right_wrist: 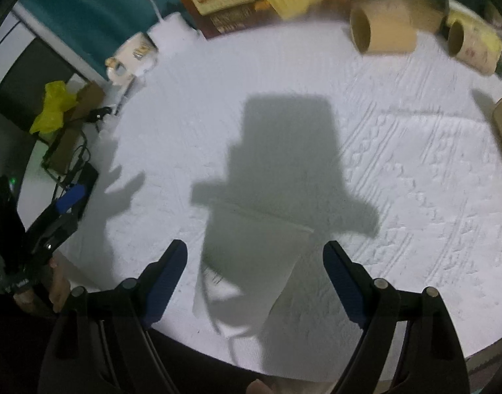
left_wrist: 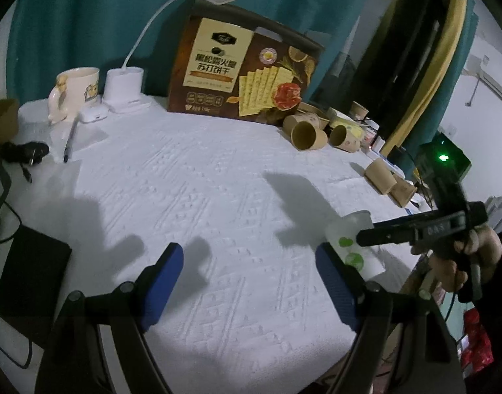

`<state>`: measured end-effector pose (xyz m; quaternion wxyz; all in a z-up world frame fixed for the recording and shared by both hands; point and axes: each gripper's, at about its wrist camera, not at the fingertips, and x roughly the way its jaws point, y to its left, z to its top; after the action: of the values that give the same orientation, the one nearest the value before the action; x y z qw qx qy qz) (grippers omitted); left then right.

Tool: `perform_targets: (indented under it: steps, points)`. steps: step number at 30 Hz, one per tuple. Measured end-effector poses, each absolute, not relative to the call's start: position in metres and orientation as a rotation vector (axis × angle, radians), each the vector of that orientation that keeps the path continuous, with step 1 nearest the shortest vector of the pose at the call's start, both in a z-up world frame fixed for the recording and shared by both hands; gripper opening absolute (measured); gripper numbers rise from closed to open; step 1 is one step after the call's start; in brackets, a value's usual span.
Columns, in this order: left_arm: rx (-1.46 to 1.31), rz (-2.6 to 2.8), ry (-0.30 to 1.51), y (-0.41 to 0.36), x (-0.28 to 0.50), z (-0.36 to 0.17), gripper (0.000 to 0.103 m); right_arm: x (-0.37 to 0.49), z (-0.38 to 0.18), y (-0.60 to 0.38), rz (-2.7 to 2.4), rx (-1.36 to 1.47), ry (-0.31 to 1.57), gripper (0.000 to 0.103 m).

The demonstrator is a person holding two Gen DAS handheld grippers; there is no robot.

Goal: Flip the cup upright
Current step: 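Grasp the white cup with the right gripper while the left gripper releases it, then lower the white cup upright onto the tablecloth and open the right gripper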

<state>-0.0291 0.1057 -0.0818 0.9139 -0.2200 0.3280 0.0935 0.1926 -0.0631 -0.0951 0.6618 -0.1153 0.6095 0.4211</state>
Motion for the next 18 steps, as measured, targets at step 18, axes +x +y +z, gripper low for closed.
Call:
perform_targets:
  steps: [18]
  points:
    - [-0.458,0.157,0.66,0.107,-0.033,-0.083,0.083,0.204,-0.085,-0.055,0.945,-0.187,1.257,0.064]
